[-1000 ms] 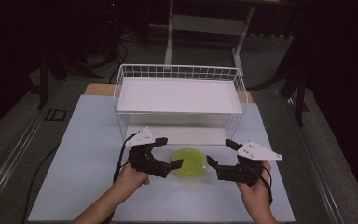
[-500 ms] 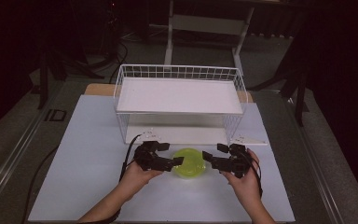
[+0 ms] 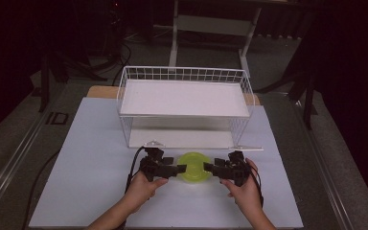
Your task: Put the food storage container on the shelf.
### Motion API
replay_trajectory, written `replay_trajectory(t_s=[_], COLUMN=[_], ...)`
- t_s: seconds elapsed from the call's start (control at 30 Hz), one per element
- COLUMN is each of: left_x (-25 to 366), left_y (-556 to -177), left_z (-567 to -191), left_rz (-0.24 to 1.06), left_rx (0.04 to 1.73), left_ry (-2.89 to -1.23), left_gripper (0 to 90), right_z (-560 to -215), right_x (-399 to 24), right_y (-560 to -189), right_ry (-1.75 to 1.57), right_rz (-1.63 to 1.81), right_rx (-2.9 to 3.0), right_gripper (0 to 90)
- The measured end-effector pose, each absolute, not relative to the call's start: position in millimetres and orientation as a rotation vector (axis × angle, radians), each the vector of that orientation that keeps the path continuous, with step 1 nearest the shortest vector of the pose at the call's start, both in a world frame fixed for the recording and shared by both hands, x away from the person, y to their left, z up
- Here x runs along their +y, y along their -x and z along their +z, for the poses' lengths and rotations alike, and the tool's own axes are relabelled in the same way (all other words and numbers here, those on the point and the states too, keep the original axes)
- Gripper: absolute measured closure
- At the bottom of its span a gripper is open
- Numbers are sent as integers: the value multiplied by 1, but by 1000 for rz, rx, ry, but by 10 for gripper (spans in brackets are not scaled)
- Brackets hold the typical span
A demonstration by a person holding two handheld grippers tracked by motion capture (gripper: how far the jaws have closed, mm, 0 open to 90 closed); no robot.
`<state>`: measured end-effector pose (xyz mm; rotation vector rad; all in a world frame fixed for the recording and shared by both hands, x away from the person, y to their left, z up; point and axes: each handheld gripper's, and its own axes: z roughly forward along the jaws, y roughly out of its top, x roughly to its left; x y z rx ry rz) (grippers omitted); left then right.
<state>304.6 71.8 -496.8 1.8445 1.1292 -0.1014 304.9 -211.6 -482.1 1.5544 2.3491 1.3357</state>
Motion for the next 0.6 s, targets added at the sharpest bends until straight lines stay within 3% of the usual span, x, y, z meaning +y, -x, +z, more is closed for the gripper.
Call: replay_trajectory(t_s=[0.23, 0.37, 0.6], left_x=[69, 70, 69], left_y=[-305, -305, -298], left_z=[-505, -506, -502], left_rz=[-150, -160, -187], left_rx=[1140, 1155, 1153], left_ry=[-1876, -1840, -1817], left_gripper=[536, 667, 768], right_z=[-487, -488, -484], right_x=[-209, -209, -210], right_y=[-308, -307, -299], right_ry=[-1634, -1649, -1645], right_rz=[1310, 1305, 1333], right_rx=[2363, 2360, 2313], right_gripper=[466, 693, 775])
